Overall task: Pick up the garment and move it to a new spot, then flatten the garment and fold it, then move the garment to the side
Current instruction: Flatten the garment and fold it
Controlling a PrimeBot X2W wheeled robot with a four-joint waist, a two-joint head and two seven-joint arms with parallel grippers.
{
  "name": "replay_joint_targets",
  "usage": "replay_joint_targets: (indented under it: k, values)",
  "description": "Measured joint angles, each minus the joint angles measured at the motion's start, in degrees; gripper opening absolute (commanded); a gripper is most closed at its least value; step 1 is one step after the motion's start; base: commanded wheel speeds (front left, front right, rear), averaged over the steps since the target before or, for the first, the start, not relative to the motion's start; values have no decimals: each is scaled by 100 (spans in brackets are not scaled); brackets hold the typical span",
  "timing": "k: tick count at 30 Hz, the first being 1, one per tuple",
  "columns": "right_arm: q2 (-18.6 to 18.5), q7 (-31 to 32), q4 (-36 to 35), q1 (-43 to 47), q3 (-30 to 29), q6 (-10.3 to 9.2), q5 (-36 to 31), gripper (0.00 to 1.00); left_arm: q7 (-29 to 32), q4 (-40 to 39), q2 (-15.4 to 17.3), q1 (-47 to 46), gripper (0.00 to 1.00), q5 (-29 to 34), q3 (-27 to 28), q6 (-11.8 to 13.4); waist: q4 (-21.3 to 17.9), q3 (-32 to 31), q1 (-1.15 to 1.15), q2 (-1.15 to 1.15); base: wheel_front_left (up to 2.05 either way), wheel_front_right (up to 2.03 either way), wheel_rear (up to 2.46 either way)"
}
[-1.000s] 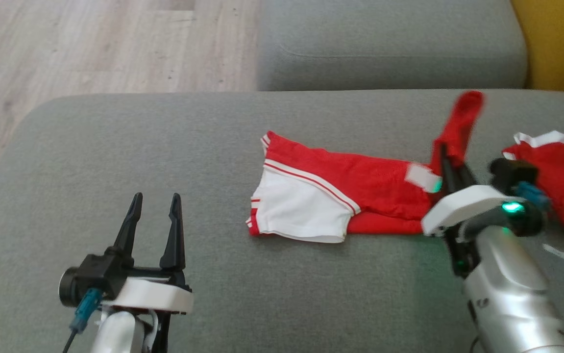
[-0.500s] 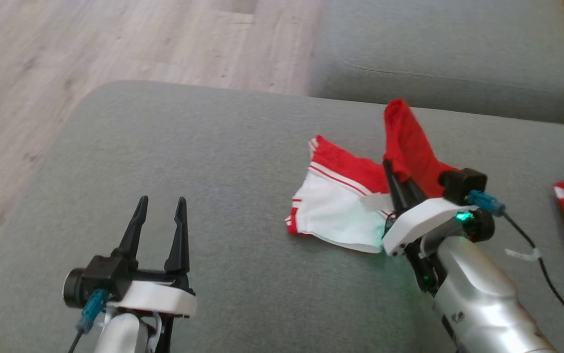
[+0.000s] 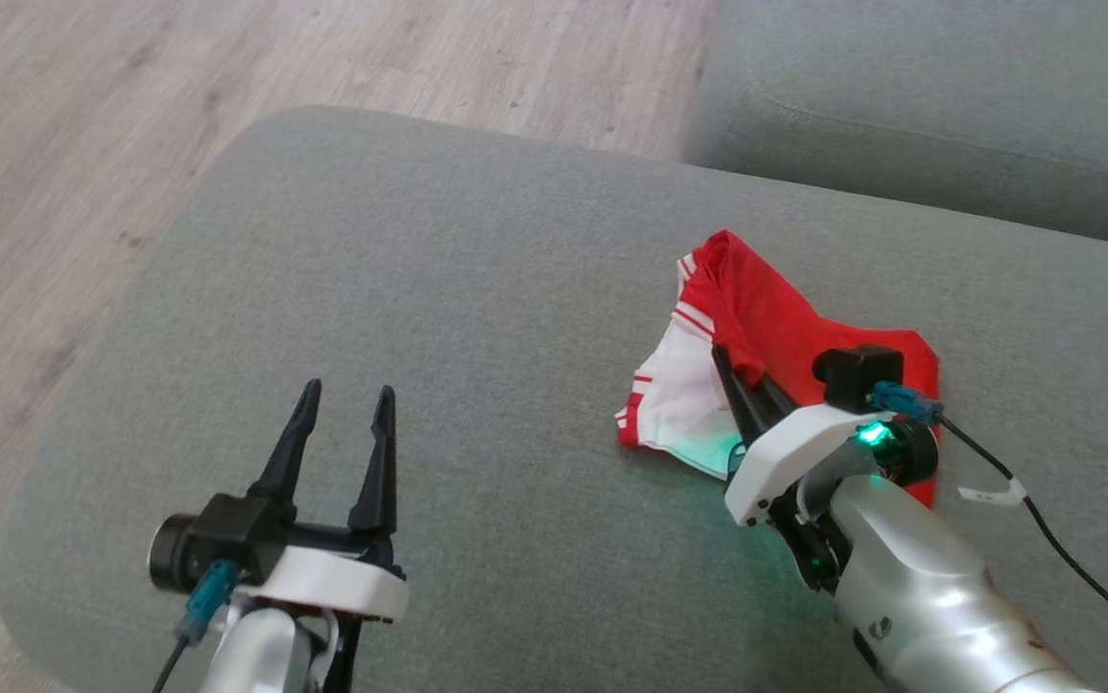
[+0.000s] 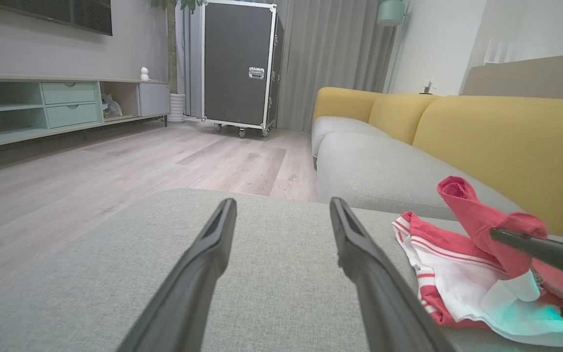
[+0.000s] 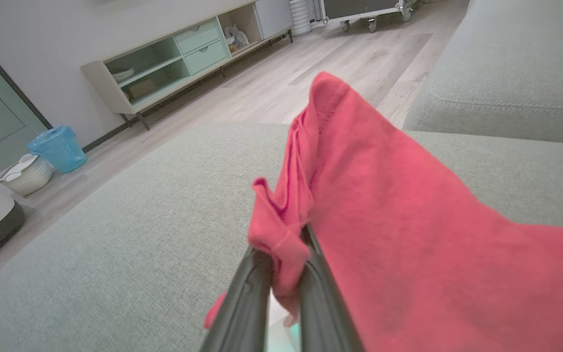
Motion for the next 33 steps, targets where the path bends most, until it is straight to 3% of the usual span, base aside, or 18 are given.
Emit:
replay_joint_targets:
  k: [1,2,3,9,16,20,24,30,33]
  values:
    - [-1,0,76,-29,38,-1,23,0,0,9,0,-24,100,-5,-20,0,30,21,0,0,0,0,0]
    - [-1,0,170,-65,60,-1,45,18,0,25,-1,-51,100,-8,-46,0,59,38,0,0,0,0,0]
    - [-4,0,192,-78,63,-1,83,100,0,52,0,-70,100,-5,-85,0,84,53,0,0,0,0,0]
    - [-29,0,-377,-74,706,0,820,100,0,100,0,-78,100,1,-143,-42,96,82,0,0,0,0,0]
    - [-27,0,-617,-93,747,-1,978,100,0,55,1,-77,100,1,5,-41,-116,28,0,0,0,0,0]
    - [-26,0,-733,-158,22,-1,238,100,0,-13,0,-73,100,1,68,-40,-319,-22,-1,0,0,0,0]
    - [-30,-8,-954,-52,-1282,-1,-1066,100,0,-105,0,-65,100,1,180,-36,-562,-66,0,0,0,0,0]
    - [-30,-14,-1789,1010,-3196,-1,-2753,100,0,-187,-1,16,100,1,249,-33,-965,-138,-1,0,0,0,0]
    - [-33,-15,-2263,1497,-3656,-1,-3257,100,0,-209,-1,97,100,-1,319,-31,-1184,-161,-1,0,0,0,0]
